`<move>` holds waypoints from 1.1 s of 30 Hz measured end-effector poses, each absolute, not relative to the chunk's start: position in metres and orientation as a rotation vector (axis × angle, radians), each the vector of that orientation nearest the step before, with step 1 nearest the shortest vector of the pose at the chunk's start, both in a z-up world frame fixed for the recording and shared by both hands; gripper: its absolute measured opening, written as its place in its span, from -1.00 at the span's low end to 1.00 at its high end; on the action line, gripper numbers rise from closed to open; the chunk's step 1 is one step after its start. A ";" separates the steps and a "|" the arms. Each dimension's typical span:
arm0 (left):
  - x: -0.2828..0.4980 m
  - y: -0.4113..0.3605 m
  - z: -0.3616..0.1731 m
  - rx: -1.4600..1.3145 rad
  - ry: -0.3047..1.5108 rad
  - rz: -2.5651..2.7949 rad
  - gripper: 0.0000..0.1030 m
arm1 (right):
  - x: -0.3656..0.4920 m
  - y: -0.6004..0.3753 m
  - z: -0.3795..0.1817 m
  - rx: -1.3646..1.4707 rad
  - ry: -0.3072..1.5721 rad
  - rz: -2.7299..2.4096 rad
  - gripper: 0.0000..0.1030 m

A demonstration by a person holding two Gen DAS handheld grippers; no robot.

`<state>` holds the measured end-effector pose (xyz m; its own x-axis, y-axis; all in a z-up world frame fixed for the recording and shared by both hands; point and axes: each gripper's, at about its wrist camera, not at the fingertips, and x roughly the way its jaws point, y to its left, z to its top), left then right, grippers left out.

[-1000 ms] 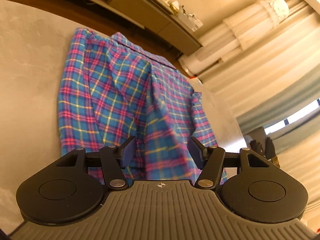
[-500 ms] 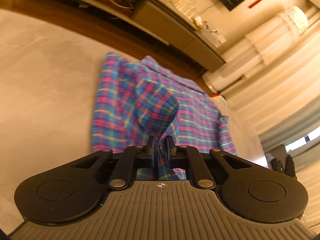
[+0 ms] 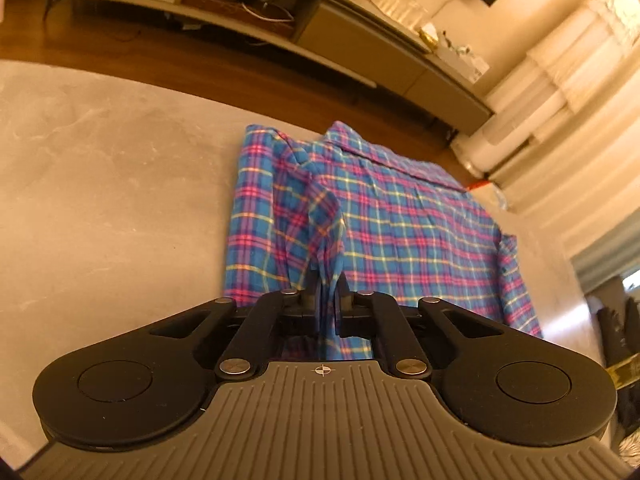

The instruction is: Fold clothes

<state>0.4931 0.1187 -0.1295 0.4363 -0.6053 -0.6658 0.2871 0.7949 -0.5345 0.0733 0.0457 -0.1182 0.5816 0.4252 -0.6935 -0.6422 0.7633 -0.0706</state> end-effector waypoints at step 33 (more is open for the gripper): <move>0.286 0.120 -0.079 0.014 0.842 -0.474 -0.52 | 0.094 -0.082 -0.071 0.069 0.752 0.381 -0.59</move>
